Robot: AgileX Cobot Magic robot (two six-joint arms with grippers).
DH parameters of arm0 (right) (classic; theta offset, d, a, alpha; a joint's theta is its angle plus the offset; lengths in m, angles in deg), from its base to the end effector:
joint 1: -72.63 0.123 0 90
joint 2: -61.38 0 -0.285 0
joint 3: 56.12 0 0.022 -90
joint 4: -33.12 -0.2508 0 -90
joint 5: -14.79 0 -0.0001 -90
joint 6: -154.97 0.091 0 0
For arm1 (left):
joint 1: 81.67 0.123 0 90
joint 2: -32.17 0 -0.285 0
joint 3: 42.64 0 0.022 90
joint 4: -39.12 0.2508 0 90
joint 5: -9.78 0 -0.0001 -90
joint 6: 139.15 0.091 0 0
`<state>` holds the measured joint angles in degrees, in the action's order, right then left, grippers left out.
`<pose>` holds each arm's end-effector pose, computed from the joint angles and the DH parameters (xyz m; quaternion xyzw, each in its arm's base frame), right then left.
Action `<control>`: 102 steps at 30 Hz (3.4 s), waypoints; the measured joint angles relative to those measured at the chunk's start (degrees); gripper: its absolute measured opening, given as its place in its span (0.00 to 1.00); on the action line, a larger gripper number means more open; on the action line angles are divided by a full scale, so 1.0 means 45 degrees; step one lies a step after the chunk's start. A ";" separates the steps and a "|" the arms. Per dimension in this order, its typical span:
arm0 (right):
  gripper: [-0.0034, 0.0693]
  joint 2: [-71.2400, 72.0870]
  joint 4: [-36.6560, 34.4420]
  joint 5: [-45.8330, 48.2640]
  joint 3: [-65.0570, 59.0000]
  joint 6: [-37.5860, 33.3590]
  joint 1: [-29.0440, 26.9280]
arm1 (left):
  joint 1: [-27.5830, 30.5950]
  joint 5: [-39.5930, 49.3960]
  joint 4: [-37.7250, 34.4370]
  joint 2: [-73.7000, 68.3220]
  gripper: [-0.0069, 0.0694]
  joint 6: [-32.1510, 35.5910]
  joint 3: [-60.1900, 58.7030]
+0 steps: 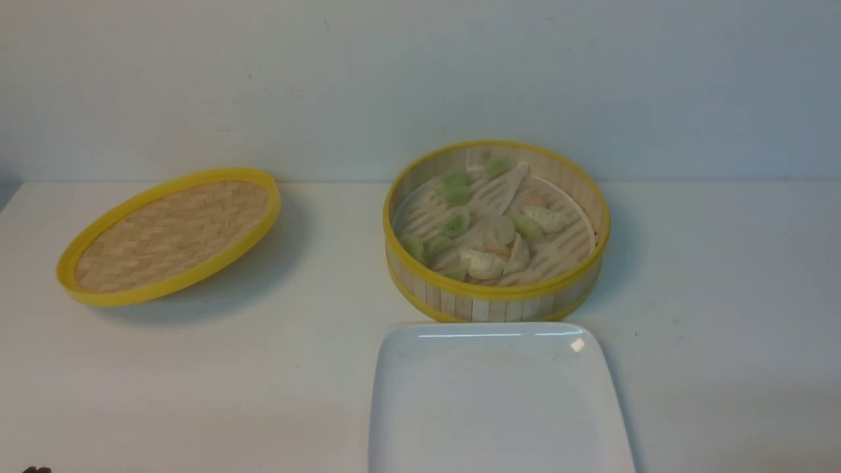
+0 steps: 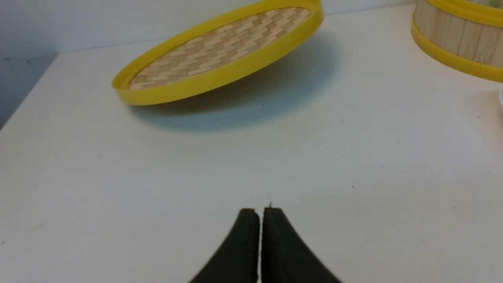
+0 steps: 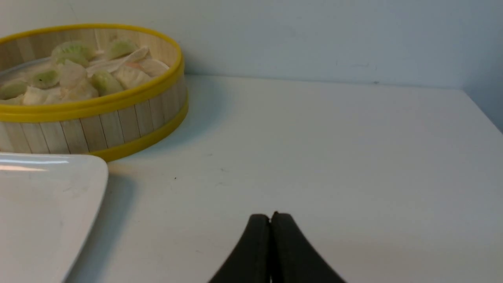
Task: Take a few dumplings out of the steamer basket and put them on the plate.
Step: Use the left arm to grab a dumpling from the steamer
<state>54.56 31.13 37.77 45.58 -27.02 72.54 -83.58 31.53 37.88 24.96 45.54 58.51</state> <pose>0.0515 0.0012 0.1718 -0.0045 0.8094 0.0042 0.5872 0.0525 -0.0025 0.1700 0.0408 0.8070 0.0051 0.5891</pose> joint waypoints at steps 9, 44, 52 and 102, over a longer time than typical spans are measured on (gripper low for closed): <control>0.03 0.0000 0.0000 0.0000 0.0000 0.0054 0.0000 | 0.0000 -0.0689 -0.1099 0.0000 0.08 -0.0594 -0.0024; 0.03 -0.4163 -0.6195 0.4350 0.8408 0.0593 0.0024 | 0.0000 0.6041 -0.4963 -0.9335 0.08 -0.0743 1.1868; 0.03 -0.8472 -0.5291 0.9071 1.1605 -0.1989 0.0026 | -0.0400 0.9071 -0.7376 -1.5185 0.08 0.1791 1.3788; 0.03 -0.9049 -0.6214 1.0746 1.1697 -0.2422 0.0026 | -0.5421 0.4366 -0.2760 -2.9612 0.62 0.5698 2.4986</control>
<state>13.84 3.16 86.13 98.21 -37.92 72.66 -107.98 51.18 25.46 -108.29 71.18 170.95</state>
